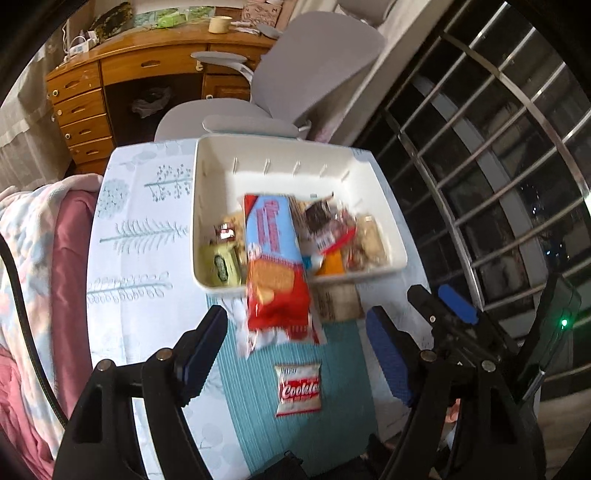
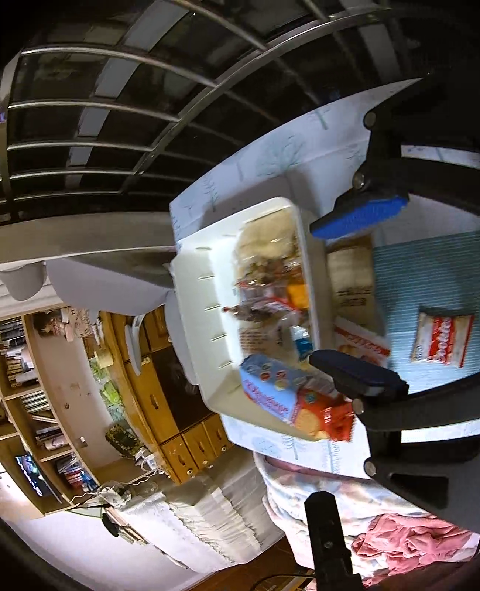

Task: Organize snacks
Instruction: 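Move both open grippers toward the Lipo Cookies packet and brown cracker pack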

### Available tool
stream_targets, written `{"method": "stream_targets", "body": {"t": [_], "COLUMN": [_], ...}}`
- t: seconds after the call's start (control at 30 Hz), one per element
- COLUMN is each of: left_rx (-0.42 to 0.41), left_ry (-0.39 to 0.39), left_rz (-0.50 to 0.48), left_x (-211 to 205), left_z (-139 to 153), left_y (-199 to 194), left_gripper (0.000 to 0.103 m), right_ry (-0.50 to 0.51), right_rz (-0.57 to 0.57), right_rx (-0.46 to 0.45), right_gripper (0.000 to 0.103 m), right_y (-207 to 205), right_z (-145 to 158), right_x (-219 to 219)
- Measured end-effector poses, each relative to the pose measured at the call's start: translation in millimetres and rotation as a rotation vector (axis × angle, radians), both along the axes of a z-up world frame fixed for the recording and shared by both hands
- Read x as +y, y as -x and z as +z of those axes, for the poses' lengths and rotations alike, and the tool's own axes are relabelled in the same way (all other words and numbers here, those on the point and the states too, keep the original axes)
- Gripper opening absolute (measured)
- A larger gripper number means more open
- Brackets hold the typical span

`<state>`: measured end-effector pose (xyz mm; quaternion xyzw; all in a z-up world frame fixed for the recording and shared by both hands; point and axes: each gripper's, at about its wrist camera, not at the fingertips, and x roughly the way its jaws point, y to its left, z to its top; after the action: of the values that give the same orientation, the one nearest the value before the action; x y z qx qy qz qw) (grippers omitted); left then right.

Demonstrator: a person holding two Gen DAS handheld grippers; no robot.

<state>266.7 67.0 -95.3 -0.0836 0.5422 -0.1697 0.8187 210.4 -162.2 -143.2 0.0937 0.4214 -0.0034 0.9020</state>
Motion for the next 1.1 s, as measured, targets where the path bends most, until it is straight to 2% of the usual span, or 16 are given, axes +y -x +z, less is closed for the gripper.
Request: {"method": "stream_targets", "body": {"t": [0.27,0.33,0.47,0.73,0.93,1.1], "left_rx": [0.045,0.061,0.124,0.235,0.232,0.261], "left_ry": [-0.045,-0.059,-0.085,-0.124,-0.143,-0.146], "left_rz": [0.002,0.006,0.044,0.128,0.198,0.245], "left_x": [-5.3,-8.6,-14.7,-35.0,-52.4,-70.0], "left_z": [-24.4,-32.6,-51.5,-94.2,-122.6,-151.0], "left_y": [29.4,36.9,46.3,60.0,64.0,64.2], "left_gripper": [0.078,0.083,0.083,0.084,0.085,0.085], "right_ry": [-0.004,0.008,0.055,0.155,0.274,0.248], "right_rz": [0.038,0.058,0.132,0.348,0.528,0.626], "right_rx": [0.071,0.081,0.090,0.034,-0.021,-0.049], "right_gripper": [0.063,0.063,0.063,0.063,0.065,0.065], "right_y": [15.1,16.6,18.0,16.6,13.4,8.4], "right_z": [-26.7,-32.8,-45.8,-65.6,-81.2,-88.3], "right_x": [-7.6,-9.3,-9.9,-7.9,-8.4,-20.3]}}
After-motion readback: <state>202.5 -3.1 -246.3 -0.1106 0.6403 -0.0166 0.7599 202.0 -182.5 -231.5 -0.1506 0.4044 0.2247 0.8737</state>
